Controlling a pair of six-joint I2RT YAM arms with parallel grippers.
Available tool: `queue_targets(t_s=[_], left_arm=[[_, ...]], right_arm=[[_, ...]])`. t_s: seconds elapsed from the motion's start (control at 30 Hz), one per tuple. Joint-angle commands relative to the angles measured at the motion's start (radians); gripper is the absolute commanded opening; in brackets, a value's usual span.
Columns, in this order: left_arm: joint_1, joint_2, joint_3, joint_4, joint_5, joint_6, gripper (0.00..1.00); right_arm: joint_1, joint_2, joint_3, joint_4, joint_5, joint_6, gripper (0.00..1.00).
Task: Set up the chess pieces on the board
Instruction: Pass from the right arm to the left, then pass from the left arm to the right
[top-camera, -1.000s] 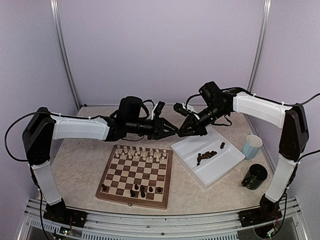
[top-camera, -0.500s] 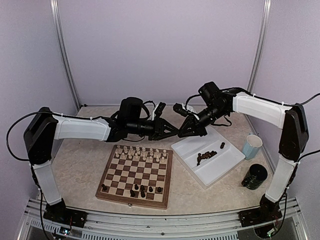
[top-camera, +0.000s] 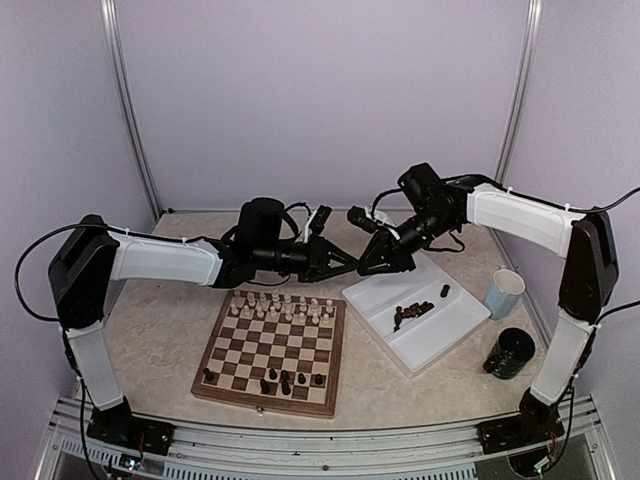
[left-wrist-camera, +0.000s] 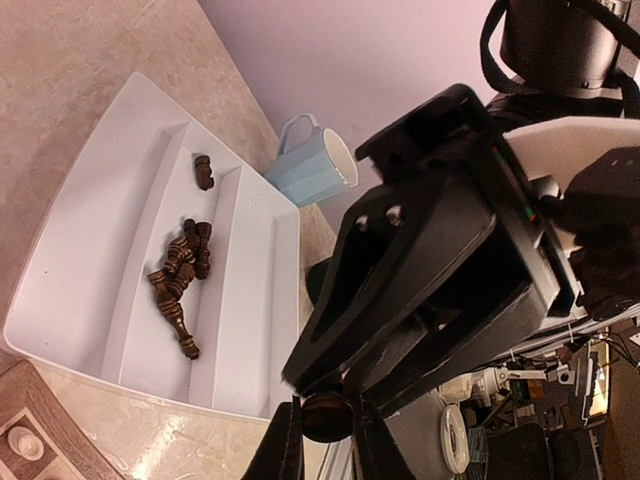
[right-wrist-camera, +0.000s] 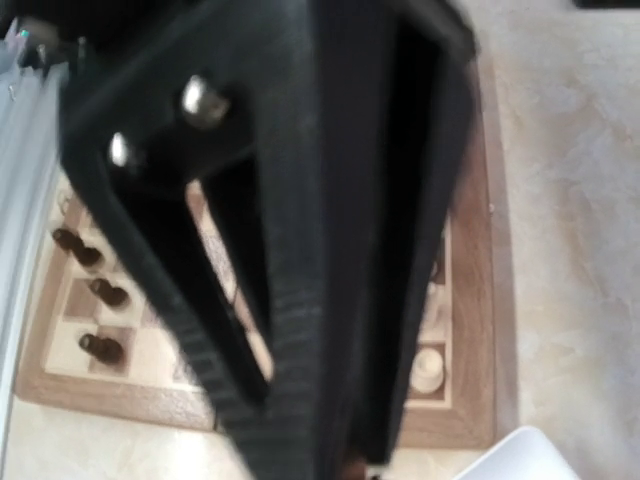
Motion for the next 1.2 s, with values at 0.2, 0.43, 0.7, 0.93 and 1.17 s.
queue_targets(t_s=[0.2,0.43,0.7,0.93,1.17], left_arm=[[-0.009,-0.133,-0.123,0.210,-0.258,0.020,0.10],[-0.034,-0.098,-0.136,0.408,-0.335,-0.027,0.10],[-0.044,-0.042,-0.084,0.422,-0.325,-0.055,0.10],[-0.052,-0.013,-0.065,0.431,-0.313,-0.068,0.10],[-0.054,-0.011,-0.069,0.446,-0.307,-0.075,0.10]], right_arm=[[-0.189,-0.103,-0.016,0.298,-0.351,0.443,0.32],[-0.186,-0.030,-0.121,0.682,-0.539,0.932,0.35],[-0.162,-0.011,-0.200,0.866,-0.587,1.100,0.37],[-0.149,-0.006,-0.208,0.929,-0.603,1.146,0.32],[-0.143,0.005,-0.206,0.920,-0.580,1.136,0.28]])
